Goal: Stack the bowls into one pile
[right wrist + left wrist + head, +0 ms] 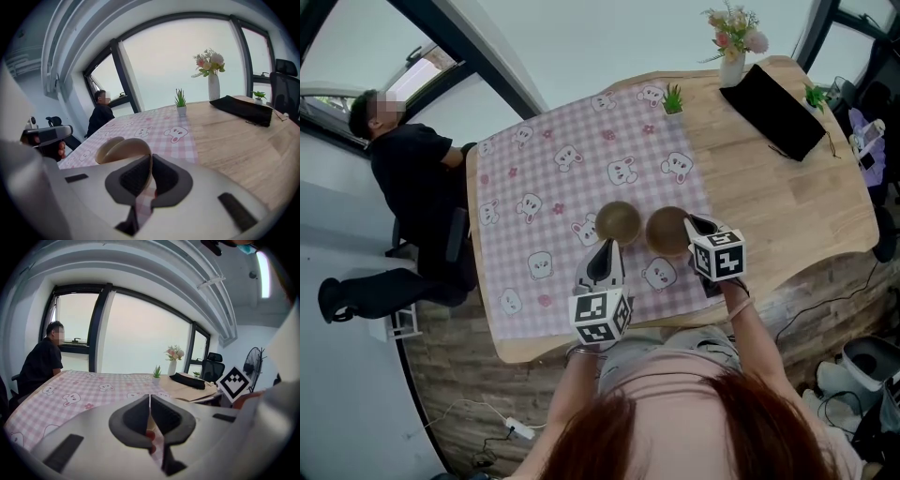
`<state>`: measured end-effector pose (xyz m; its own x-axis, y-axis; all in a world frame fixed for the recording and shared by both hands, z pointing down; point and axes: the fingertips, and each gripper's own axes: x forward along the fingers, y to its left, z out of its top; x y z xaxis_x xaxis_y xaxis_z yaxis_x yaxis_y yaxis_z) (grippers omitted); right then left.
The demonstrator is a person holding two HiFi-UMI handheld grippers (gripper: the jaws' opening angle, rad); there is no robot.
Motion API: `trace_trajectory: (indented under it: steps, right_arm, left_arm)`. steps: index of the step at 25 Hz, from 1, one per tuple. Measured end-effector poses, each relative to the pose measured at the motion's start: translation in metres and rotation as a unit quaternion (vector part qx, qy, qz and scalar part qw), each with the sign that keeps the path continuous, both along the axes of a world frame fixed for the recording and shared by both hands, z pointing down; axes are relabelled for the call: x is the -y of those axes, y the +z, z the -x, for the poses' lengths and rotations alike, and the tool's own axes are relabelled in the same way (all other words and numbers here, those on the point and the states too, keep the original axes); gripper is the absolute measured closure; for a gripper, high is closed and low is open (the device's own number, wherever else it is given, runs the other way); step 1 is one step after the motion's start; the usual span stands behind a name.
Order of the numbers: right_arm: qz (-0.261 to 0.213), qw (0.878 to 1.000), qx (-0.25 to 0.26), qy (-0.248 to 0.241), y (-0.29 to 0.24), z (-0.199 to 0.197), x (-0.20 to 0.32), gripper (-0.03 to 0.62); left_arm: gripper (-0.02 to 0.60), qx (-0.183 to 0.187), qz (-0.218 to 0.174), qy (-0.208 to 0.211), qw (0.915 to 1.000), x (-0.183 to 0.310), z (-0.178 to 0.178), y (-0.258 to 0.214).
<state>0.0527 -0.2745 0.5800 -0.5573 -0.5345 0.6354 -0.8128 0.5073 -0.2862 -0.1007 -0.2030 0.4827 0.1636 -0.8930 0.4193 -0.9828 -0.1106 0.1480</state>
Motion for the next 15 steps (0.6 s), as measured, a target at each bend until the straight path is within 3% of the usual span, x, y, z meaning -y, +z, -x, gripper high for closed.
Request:
trace_trajectory:
  steps: [15]
  right_arm:
    - [-0.009,0.999,0.009,0.038,-0.025,0.012,-0.018,0.579]
  left_arm:
    - [0.566,0.007,-0.003,0.047,0.9989,-0.007,0.023,0.000]
